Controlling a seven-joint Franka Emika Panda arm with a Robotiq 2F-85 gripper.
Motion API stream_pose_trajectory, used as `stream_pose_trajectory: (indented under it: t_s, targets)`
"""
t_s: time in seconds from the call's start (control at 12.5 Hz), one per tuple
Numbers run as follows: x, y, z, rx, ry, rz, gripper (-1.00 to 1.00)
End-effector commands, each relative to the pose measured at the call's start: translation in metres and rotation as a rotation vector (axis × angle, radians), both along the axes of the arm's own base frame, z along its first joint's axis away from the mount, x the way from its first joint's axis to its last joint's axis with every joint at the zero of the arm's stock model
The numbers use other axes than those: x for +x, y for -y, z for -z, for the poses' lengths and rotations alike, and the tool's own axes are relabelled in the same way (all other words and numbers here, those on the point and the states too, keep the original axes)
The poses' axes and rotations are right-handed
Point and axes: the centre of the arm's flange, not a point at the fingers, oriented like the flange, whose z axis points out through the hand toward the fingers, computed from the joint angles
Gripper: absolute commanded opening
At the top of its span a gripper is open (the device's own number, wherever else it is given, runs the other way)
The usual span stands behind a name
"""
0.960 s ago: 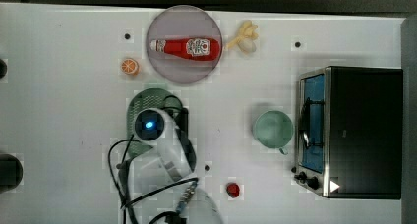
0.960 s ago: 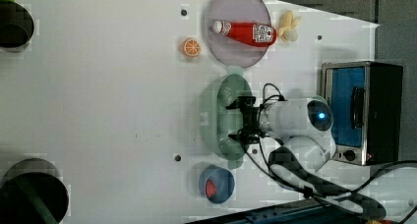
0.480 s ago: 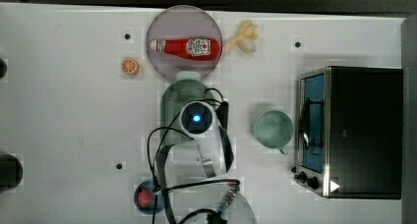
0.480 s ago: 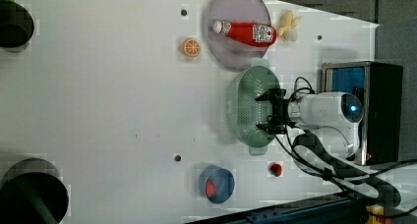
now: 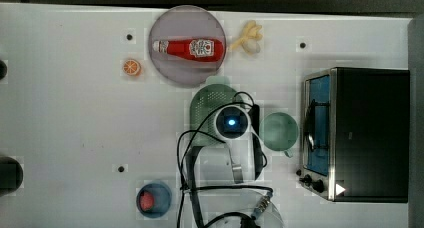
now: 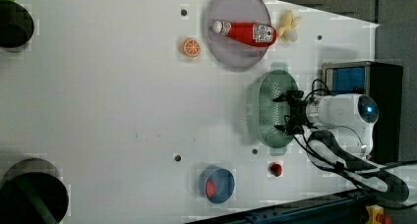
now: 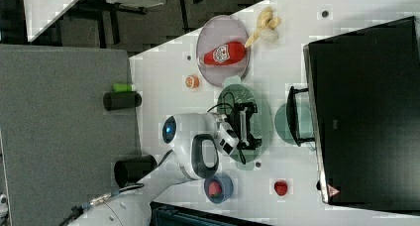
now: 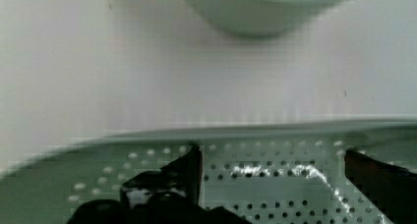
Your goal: Drag strainer left to right.
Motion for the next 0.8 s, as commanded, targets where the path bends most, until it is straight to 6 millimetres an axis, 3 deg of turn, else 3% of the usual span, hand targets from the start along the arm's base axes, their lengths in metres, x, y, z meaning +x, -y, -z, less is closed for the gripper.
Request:
stream_pose_trajectory:
  t_s: [0.08, 0.24, 0.48, 0.64, 0.8]
  targets:
    - [0.005, 0.019, -0.009, -0.01, 0.013, -0.035, 1.0]
    - [0.003, 0.032, -0.01, -0.016, 0.017, -0.054, 1.0]
    - [0.008, 0.023, -0.022, -0.005, 0.023, -0.233, 1.0]
    - [0.018, 0.001, -0.053, -0.005, 0.07, -0.335, 1.0]
    - [0.026, -0.019, -0.098, -0.023, 0.095, -0.37, 1.0]
